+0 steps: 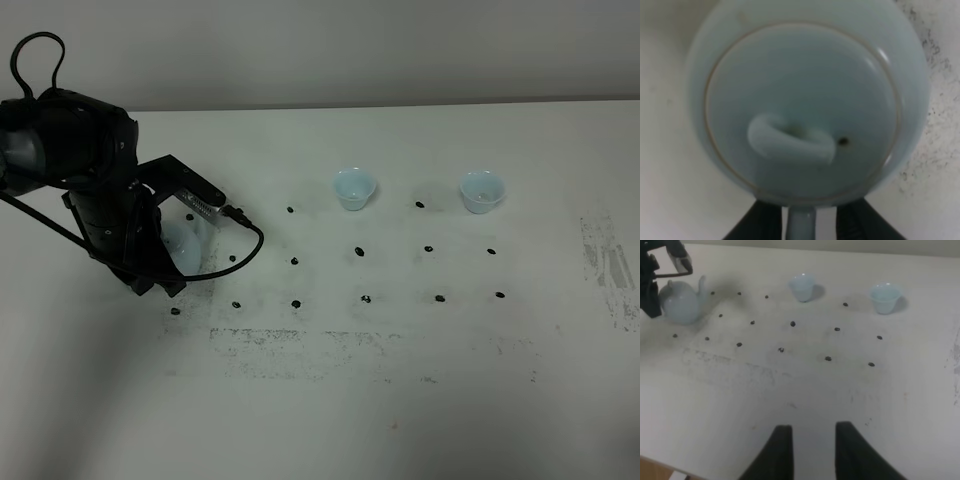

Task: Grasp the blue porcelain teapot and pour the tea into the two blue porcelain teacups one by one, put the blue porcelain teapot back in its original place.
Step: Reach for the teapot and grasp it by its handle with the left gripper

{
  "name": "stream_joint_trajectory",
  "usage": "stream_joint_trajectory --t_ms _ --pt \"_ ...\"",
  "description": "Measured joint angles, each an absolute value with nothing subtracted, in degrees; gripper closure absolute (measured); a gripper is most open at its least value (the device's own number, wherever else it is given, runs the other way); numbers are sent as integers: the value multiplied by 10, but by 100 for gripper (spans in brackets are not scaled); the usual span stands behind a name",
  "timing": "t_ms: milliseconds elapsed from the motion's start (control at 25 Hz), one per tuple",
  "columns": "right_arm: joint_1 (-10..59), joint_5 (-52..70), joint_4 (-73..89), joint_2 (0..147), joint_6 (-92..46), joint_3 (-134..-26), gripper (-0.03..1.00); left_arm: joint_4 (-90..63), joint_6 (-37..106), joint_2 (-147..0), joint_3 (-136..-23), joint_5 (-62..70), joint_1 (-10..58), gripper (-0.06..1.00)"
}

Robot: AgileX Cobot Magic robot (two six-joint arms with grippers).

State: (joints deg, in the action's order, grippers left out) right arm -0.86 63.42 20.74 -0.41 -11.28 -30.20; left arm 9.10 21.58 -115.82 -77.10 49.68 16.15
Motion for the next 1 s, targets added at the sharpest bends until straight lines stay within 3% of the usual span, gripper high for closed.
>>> stream_joint_trajectory --t_ms 280,1000 --pt "-9 634 207 -4 -113 -302 73 90 215 -1158 -772 502 161 85" --pt "-9 634 207 -4 -113 -302 73 89 214 -1158 -772 506 161 85"
